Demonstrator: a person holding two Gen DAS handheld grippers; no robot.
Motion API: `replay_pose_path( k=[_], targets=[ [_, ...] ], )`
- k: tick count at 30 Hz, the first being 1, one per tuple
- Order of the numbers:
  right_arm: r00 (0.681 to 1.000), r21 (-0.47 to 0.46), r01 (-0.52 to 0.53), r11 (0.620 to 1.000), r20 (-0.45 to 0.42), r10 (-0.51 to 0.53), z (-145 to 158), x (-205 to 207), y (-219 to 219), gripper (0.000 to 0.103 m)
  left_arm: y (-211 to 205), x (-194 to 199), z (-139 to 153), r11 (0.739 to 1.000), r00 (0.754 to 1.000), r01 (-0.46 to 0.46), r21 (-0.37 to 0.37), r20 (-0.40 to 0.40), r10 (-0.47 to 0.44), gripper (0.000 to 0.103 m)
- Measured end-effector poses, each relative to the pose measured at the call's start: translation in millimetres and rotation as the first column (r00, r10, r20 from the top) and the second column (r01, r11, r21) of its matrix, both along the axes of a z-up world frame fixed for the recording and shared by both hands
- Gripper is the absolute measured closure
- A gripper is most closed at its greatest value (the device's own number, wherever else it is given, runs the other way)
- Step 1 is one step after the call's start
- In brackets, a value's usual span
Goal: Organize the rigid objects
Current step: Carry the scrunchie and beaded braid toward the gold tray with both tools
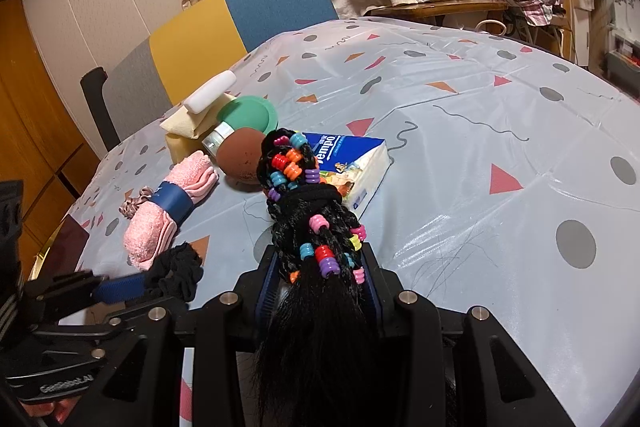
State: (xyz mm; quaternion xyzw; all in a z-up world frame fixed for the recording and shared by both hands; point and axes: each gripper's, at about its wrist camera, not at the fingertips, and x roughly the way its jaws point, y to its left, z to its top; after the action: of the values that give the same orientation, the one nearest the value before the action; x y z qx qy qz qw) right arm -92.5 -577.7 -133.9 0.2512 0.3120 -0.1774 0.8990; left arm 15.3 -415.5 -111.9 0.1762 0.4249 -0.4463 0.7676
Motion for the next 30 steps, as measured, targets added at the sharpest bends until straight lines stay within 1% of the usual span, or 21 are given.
replay_pose_path(
  k=[2,3,8,13,18,22,25,29,30],
  targets=[
    [1.000,-0.001,0.000,1.000,-0.001,0.000,0,0,0,0.065,10,0,1,0.999,0.999,-0.021,-0.027,-0.040,0.019,0.079],
    [1.000,-0.003,0.000,1.000,-0.002,0.000,0,0,0,0.065,15,0,2,0.999,0.998,-0.030,-0.039,-0.059,0.027,0.082],
    [1.000,-0.016,0.000,1.000,-0.014,0.000,0,1,2,0.065,45,-7,15,0.991,0.990,-0.078,-0.111,-0.123,0.064,0.082],
    [1.000,-0.024,-0.001,1.000,-0.022,0.001,0,3,2,0.065,80,-17,35,0.980,0.987,-0.102,-0.172,-0.139,0.079,0.082],
    [0.999,-0.036,-0.002,0.999,-0.032,0.001,1,3,4,0.065,121,-15,50,0.964,0.981,-0.167,-0.209,-0.136,0.140,0.082],
    [0.998,-0.071,-0.004,0.997,-0.062,0.000,2,7,8,0.065,164,-8,68,0.937,0.969,-0.238,-0.254,-0.130,0.211,0.082],
    [0.996,-0.102,-0.009,0.995,-0.088,0.000,3,11,13,0.065,193,-4,77,0.919,0.959,-0.281,-0.275,-0.119,0.258,0.082],
    [0.992,-0.144,-0.016,0.989,-0.123,-0.001,3,14,18,0.065,239,4,80,0.889,0.932,-0.363,-0.281,-0.117,0.343,0.082],
    [0.992,-0.150,-0.018,0.988,-0.129,-0.001,4,15,18,0.064,251,7,79,0.878,0.922,-0.387,-0.281,-0.122,0.368,0.082]
  ],
)
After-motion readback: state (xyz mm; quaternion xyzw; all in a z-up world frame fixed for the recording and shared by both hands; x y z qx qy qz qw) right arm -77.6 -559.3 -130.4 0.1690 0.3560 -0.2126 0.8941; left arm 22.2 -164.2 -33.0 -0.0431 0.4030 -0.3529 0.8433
